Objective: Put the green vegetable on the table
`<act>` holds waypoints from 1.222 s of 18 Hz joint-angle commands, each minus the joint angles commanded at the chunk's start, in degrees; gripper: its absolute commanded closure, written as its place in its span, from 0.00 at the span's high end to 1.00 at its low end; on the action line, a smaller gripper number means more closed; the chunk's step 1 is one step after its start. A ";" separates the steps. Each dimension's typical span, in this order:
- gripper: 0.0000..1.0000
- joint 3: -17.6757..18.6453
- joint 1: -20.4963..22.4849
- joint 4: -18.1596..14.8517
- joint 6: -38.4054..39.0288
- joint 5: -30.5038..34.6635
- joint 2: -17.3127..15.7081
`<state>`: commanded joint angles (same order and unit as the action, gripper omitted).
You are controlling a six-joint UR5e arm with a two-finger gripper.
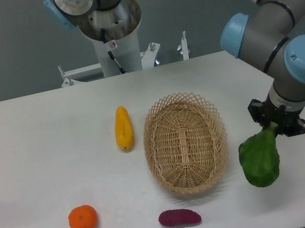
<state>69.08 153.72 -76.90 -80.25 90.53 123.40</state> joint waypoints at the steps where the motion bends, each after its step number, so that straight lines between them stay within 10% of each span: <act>1: 0.28 0.09 0.00 0.00 0.00 0.09 0.00; 12: 0.28 0.35 0.61 -0.09 -0.70 -0.44 -0.44; 18: 0.27 11.93 4.74 2.10 -8.96 -0.35 -6.06; 22: 0.28 23.43 7.64 13.94 -15.10 -0.35 -9.74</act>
<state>92.51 161.36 -62.96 -95.34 90.18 113.65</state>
